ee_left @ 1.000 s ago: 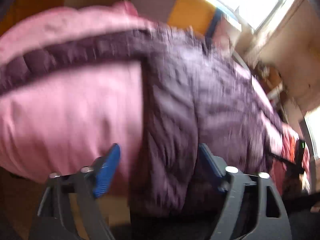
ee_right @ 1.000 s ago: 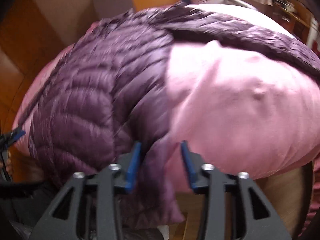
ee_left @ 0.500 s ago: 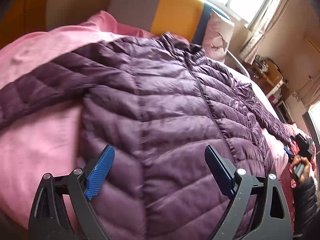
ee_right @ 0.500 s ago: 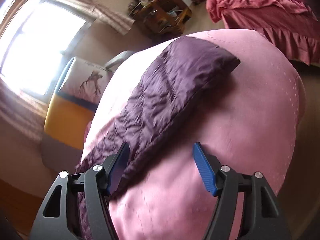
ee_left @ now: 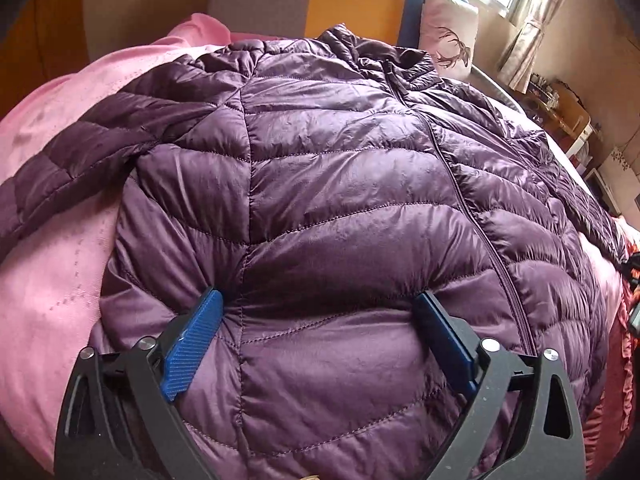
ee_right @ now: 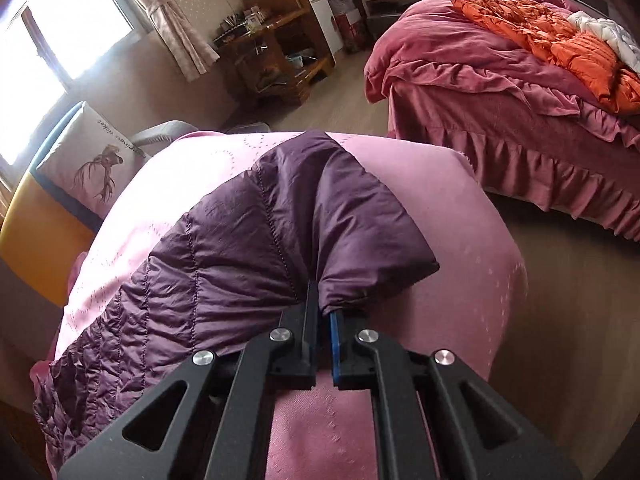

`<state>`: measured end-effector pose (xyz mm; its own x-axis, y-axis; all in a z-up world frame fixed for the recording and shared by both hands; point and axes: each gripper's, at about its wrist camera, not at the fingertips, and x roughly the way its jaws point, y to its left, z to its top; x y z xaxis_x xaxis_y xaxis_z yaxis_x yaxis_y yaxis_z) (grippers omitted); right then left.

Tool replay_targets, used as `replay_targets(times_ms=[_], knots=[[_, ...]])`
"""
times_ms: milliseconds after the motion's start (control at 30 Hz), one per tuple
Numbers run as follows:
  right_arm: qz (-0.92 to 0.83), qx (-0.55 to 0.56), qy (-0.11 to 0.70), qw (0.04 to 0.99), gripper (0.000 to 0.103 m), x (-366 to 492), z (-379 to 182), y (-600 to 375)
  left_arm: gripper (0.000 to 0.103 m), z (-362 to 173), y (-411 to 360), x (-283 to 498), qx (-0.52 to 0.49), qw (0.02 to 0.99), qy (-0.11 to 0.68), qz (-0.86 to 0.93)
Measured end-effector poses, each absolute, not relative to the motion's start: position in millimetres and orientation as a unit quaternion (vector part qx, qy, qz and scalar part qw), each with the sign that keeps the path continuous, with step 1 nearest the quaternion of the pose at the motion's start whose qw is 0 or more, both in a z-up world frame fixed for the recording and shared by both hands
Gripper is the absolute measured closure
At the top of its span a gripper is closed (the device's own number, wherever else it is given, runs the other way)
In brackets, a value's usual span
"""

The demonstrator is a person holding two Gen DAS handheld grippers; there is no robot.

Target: Fold large clothes

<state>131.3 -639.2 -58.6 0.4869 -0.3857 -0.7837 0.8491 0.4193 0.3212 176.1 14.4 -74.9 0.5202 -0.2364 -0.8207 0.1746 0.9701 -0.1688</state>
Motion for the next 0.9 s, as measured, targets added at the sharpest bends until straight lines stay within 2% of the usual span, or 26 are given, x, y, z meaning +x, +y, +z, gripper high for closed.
replay_targets(times_ms=[233,533,700,900], knots=[[-0.353,0.306,0.302,0.831,0.099,138,-13,-600,0.004,-71,17,182,-0.032,0.867,0.482,-0.117],[-0.156,0.196,0.309,0.917,0.099,233,45,-463,0.004,-63,30,181,-0.089,0.866,0.472,-0.140],[-0.035,0.141,0.350,0.925,0.099,291,31,-345,0.004,-55,46,180,-0.131,0.870,0.453,-0.144],[0.058,0.102,0.409,0.905,0.099,336,-11,-222,0.004,-44,63,182,-0.152,0.879,0.430,-0.139]])
